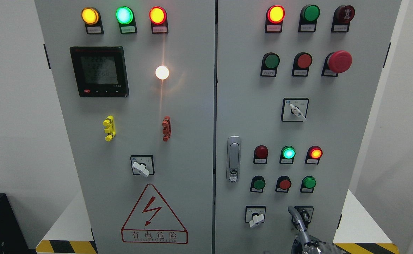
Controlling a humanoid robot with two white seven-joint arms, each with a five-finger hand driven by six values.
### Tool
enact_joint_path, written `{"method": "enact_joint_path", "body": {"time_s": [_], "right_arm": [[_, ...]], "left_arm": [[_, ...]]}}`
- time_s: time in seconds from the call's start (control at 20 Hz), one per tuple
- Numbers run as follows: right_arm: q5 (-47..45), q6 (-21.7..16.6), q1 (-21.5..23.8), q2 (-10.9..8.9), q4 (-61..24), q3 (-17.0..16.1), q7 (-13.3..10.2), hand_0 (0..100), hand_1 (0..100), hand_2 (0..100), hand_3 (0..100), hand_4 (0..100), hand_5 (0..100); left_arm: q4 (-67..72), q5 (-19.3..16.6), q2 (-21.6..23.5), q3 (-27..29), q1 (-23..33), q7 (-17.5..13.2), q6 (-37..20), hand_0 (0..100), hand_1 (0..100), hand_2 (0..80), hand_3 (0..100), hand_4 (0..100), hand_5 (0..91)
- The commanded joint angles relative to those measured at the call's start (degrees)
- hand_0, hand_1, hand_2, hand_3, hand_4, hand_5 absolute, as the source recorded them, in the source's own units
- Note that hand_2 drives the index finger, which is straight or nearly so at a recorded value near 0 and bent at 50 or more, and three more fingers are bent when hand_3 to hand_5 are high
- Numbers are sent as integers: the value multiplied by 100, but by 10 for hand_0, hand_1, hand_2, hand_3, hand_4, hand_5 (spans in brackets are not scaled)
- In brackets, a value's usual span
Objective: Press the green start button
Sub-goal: 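Raise the right hand toward the green push button in the lower row, then press the green push button with the right hand's fingertip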
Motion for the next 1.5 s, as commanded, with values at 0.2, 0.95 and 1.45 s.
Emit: {"method": "enact_joint_path", "body": {"time_s": [0.2,0.95,1.45], "right_arm": [[412,22,-586,21,901,34,19,408,344,0,1000,922,1000],[412,39,-1157,39,1595,228,28,435,344,0,1000,925,1000],[412,83,-1447,47,1938,219,37,446,346,0,1000,924,1000]], "left_arm": [[-158,0,-1,0,-132,-4,4,120,556,0,0,0,0],[-158,0,-1,0,-132,-4,4,120,556,0,0,0,0],[-158,0,-1,0,-132,-4,4,120,556,0,0,0,0]]}}
